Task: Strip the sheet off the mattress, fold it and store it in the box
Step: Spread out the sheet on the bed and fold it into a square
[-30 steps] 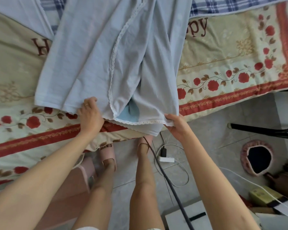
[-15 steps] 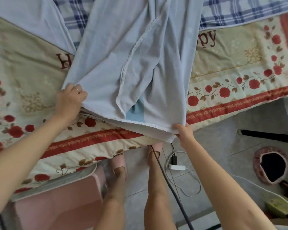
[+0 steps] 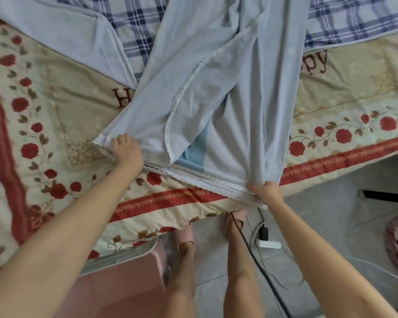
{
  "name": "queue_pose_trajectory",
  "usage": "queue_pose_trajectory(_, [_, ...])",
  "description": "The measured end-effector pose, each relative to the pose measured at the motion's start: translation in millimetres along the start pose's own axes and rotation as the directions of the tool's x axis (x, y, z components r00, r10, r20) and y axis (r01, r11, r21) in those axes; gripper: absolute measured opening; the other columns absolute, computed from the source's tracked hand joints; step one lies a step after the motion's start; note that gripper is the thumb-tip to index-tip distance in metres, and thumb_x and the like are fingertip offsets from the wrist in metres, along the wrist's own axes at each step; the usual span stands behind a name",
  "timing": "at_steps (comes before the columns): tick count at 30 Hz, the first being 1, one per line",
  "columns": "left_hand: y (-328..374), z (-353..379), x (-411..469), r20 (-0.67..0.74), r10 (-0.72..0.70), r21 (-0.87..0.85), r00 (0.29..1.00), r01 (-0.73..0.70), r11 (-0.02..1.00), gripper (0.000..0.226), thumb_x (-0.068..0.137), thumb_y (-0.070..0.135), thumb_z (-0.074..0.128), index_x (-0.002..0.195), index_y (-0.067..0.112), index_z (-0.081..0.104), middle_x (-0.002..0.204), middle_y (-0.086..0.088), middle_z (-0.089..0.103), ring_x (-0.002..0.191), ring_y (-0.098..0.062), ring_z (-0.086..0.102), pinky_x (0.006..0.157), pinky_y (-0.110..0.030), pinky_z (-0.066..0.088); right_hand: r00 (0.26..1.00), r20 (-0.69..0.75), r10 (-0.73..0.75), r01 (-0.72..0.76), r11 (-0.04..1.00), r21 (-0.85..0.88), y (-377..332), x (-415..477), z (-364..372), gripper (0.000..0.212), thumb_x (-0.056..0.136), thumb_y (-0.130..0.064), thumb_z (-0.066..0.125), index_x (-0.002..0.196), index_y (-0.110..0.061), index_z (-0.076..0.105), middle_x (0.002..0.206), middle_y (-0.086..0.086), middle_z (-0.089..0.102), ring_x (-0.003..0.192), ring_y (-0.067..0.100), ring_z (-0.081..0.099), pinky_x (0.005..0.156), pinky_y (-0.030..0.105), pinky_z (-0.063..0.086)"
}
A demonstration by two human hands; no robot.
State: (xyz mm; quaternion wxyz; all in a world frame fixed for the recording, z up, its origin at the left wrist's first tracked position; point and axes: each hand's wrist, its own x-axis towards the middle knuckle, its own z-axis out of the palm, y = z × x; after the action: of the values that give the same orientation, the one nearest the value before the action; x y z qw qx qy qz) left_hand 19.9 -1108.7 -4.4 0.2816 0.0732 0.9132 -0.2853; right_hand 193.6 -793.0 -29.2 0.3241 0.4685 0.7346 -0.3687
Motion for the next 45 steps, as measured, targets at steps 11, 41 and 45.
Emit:
queue_pose_trajectory(11, [204.7, -14.5, -98.2, -0.447, 0.577, -0.237, 0.684, -0.712, 0.661, 0.056, 0.047, 0.014, 0.076, 0.102, 0.017, 0.065, 0.099, -0.004, 0.064, 0.090, -0.021, 0.060, 0.071, -0.028, 0.046, 0.991, 0.009, -0.136, 0.109, 0.833, 0.543, -86.2, 59.8, -65.0, 0.018, 0.091, -0.034, 0.061, 0.090, -0.016, 0.062, 0.096, 0.005, 0.063, 0.091, 0.021, 0.059, 0.081, 0.032, 0.047])
queue_pose_trajectory(41, [295.0, -18.6, -132.5, -0.493, 0.687, -0.189, 0.534, -0.837, 0.514, 0.017, 0.051, 0.005, 0.059, 0.064, 0.016, 0.060, 0.060, -0.002, 0.055, 0.053, -0.020, 0.056, 0.042, -0.021, 0.035, 0.925, 0.326, -0.193, 0.157, 0.978, 0.135, 3.8, 73.8, -92.5, 0.032, 0.080, -0.012, 0.075, 0.104, 0.002, 0.059, 0.089, 0.013, 0.066, 0.073, 0.020, 0.066, 0.063, 0.027, 0.059])
queue_pose_trajectory(45, [301.2, -26.5, -136.9, -0.361, 0.701, -0.210, 0.615, -0.786, 0.582, 0.038, 0.027, 0.004, 0.084, 0.059, 0.015, 0.065, 0.060, -0.001, 0.058, 0.055, -0.020, 0.058, 0.044, -0.020, 0.041, 0.960, 0.105, -0.258, 0.261, 0.965, -0.008, 19.4, 74.0, -85.5, 0.034, 0.076, -0.019, 0.078, 0.070, -0.010, 0.046, 0.071, 0.011, 0.063, 0.056, 0.020, 0.063, 0.056, 0.030, 0.057])
